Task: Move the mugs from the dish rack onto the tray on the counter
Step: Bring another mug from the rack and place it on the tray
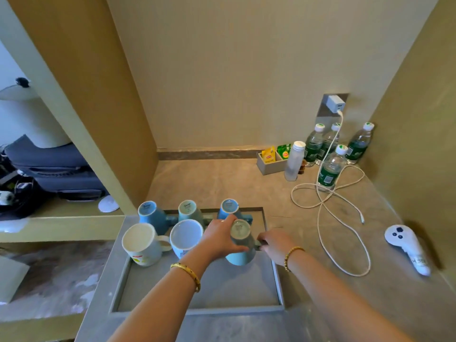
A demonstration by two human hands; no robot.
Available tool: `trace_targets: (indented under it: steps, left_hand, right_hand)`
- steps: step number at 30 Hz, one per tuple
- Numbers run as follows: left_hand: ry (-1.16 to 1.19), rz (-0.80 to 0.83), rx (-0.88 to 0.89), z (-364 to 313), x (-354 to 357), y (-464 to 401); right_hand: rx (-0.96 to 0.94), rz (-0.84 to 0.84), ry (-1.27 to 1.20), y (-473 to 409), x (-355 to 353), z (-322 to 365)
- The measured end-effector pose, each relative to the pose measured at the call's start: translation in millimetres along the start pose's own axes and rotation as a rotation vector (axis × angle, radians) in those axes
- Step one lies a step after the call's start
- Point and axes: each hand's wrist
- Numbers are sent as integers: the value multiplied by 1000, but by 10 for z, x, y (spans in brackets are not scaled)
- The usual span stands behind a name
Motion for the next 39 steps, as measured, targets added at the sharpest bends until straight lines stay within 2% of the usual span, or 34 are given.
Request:
trace_targets:
  steps: [14,20,24,28,29,31,33,35,37,39]
  left_hand:
    - [-250,23,-158,160,172,-220]
    - [-337,6,-170,96,218,-266]
    - [-440,76,-179,69,214,-300]
    - [-528,151,-135,113,116,-274]
    - [-499,172,-105,147,70,-249]
    - [-293,205,-45,196,-35,-201]
    - [-88,152,-33,218,-127,-172]
    - [4,-11,-60,225,-207,-172]
    - [-12,-159,-68,233,-279,-201]
    - [-103,-209,-75,226,-338,-251]
  right_hand:
    - [26,54,201,-361,108,-12]
    - [9,-27,290,-413,142,-69]
    - [-35,-83,346,-441,180,-97]
    - [-62,-70,259,-448,211,-119]
    - [-81,-70,214,-445,225,-127]
    - [-116,-75,54,-435,244,-121]
    - [-156,-57,-108,-422,257,-76]
    - [-201,-38,-179,-425,280,-10]
    - [-221,-38,-261,-427,315,60]
    - [-220,-60,-346,-440,341,111]
Point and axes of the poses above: each hand's wrist, its own y-axis away from the middle knuckle, its own x-axis out of the palm, z = x × y, and after that the axes turned 15 degrees about z, right-handed
